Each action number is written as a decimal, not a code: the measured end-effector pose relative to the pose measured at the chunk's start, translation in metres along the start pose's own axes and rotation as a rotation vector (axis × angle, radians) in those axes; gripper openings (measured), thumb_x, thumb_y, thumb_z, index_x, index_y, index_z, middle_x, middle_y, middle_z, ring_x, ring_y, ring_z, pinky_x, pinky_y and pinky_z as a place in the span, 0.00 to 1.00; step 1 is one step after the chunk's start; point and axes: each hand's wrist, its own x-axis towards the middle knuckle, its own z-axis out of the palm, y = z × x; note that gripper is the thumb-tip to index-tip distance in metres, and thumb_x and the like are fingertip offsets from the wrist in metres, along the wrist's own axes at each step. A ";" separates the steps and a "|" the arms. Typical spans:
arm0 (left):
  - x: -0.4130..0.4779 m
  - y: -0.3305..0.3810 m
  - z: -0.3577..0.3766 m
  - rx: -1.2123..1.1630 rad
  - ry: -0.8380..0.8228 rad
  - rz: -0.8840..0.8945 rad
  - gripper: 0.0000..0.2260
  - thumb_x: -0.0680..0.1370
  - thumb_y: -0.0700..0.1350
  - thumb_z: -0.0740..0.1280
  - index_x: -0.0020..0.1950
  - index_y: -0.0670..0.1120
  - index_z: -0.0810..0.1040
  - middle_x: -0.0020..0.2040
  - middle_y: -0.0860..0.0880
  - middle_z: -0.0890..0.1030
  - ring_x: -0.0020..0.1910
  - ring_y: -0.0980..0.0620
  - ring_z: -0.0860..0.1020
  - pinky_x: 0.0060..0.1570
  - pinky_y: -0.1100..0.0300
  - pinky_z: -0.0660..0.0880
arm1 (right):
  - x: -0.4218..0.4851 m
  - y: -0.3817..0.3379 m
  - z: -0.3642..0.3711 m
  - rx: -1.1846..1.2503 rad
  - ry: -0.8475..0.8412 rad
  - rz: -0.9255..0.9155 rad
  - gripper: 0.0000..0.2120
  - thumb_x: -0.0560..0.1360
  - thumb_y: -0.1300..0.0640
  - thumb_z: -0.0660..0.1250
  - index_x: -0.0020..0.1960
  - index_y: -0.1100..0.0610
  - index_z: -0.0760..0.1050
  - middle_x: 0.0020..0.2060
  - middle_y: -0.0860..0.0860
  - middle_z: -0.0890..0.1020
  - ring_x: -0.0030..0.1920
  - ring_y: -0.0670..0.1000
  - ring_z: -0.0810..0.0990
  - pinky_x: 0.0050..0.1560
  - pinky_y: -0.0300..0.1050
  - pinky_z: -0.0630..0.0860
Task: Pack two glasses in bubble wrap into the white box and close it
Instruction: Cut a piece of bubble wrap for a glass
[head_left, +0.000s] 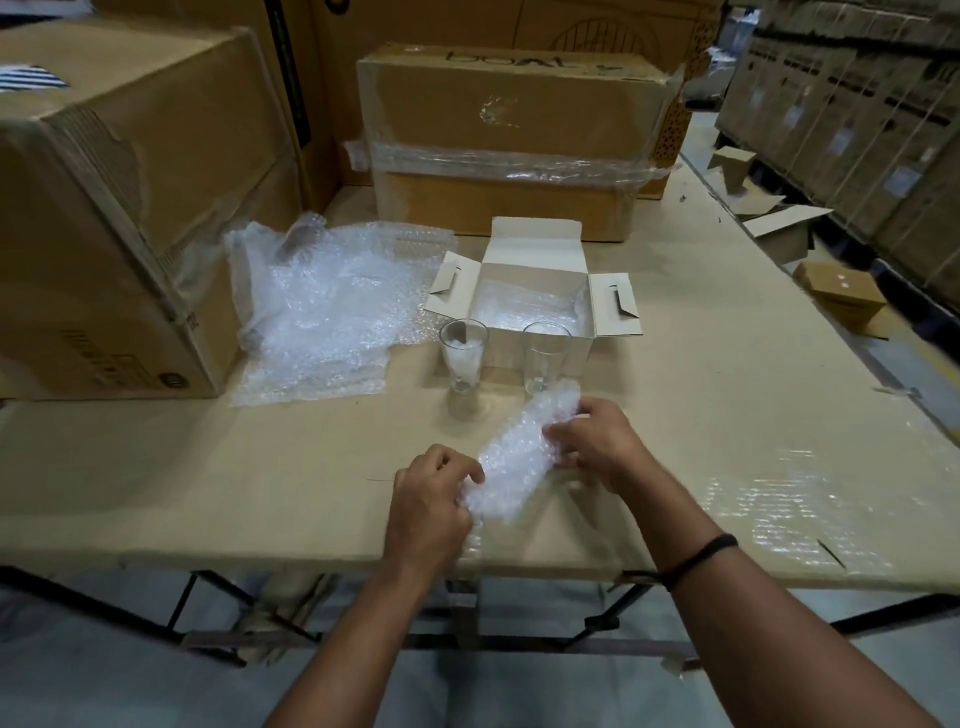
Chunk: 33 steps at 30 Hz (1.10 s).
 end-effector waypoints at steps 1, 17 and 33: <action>0.001 -0.002 -0.001 0.078 -0.029 0.018 0.17 0.63 0.35 0.62 0.42 0.54 0.80 0.43 0.57 0.74 0.43 0.53 0.73 0.47 0.53 0.69 | -0.004 0.004 -0.005 -0.170 0.060 -0.066 0.10 0.70 0.64 0.72 0.47 0.58 0.74 0.37 0.57 0.81 0.32 0.56 0.78 0.30 0.47 0.75; 0.016 -0.011 -0.020 0.203 -0.161 0.020 0.06 0.74 0.49 0.69 0.50 0.57 0.78 0.54 0.59 0.79 0.54 0.55 0.74 0.58 0.56 0.63 | -0.021 -0.014 0.029 -1.547 -0.329 -0.648 0.32 0.74 0.55 0.68 0.76 0.50 0.60 0.71 0.50 0.70 0.71 0.52 0.67 0.72 0.55 0.56; 0.055 -0.036 -0.022 -0.228 -0.157 -0.093 0.08 0.70 0.37 0.73 0.43 0.50 0.84 0.39 0.55 0.83 0.39 0.60 0.80 0.41 0.70 0.73 | -0.029 -0.002 0.035 -1.304 -0.221 -0.523 0.20 0.70 0.54 0.69 0.61 0.51 0.77 0.56 0.51 0.77 0.55 0.55 0.77 0.51 0.50 0.77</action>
